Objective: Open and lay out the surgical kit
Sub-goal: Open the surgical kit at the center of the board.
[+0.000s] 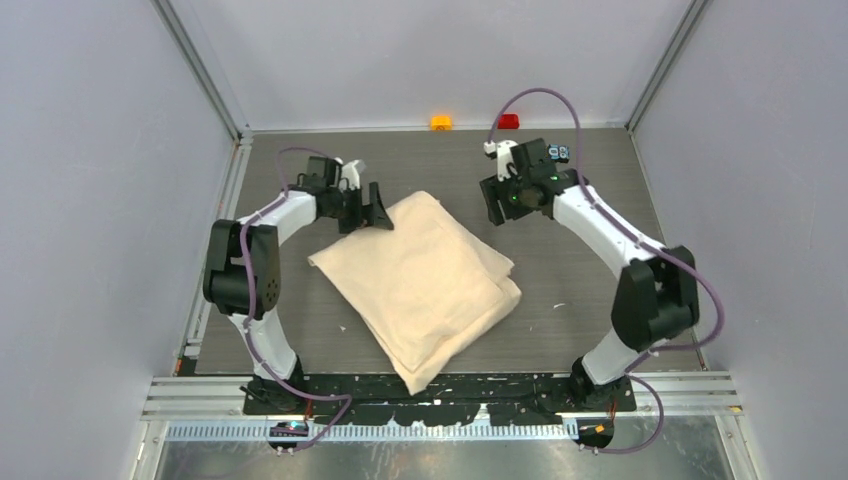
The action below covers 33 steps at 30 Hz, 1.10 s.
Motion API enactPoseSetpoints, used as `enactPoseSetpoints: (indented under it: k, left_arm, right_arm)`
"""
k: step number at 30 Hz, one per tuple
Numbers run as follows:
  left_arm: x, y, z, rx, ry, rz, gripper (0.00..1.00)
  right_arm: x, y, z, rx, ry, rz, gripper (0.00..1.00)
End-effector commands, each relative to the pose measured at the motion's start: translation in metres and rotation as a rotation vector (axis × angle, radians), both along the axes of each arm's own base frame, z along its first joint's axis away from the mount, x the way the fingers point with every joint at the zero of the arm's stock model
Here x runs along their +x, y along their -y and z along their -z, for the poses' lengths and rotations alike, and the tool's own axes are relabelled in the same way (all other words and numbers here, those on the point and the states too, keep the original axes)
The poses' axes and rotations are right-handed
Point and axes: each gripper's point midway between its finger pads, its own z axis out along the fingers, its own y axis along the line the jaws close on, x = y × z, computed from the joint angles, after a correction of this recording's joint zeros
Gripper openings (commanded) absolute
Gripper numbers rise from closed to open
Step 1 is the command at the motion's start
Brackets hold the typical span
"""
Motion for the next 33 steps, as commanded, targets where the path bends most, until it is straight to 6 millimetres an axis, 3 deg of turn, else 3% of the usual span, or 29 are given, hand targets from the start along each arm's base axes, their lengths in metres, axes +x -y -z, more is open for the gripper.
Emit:
enactPoseSetpoints:
  k: [1,8,13,16,25,29,33]
  left_arm:
    - [-0.018,0.028,-0.026,-0.135,-0.05,-0.013,0.84]
    - [-0.008,0.014,-0.032,-0.025,0.056,0.001,0.88]
    - [0.002,0.009,-0.037,0.024,0.098,0.027,0.92]
    - [0.007,0.008,-0.036,0.047,0.103,0.046,0.99]
    - [0.002,0.009,-0.031,0.069,0.085,0.164,1.0]
    - [0.0,0.01,-0.024,0.067,0.055,0.189,1.0]
    - [-0.005,0.015,-0.022,0.03,0.048,0.205,1.0]
  right_arm:
    - [-0.044,0.008,-0.026,0.024,0.003,-0.102,0.7]
    - [-0.143,0.011,-0.04,0.042,-0.06,-0.492,0.76]
    - [-0.196,0.017,-0.015,-0.145,-0.087,-0.718,0.77]
    - [-0.218,-0.002,0.001,-0.277,-0.006,-0.862,0.78]
    - [-0.261,-0.05,0.005,-0.272,0.053,-1.119,0.8]
    - [-0.256,-0.055,0.03,-0.377,0.116,-1.155,0.79]
    - [-0.236,-0.049,0.048,-0.498,0.149,-1.116,0.76]
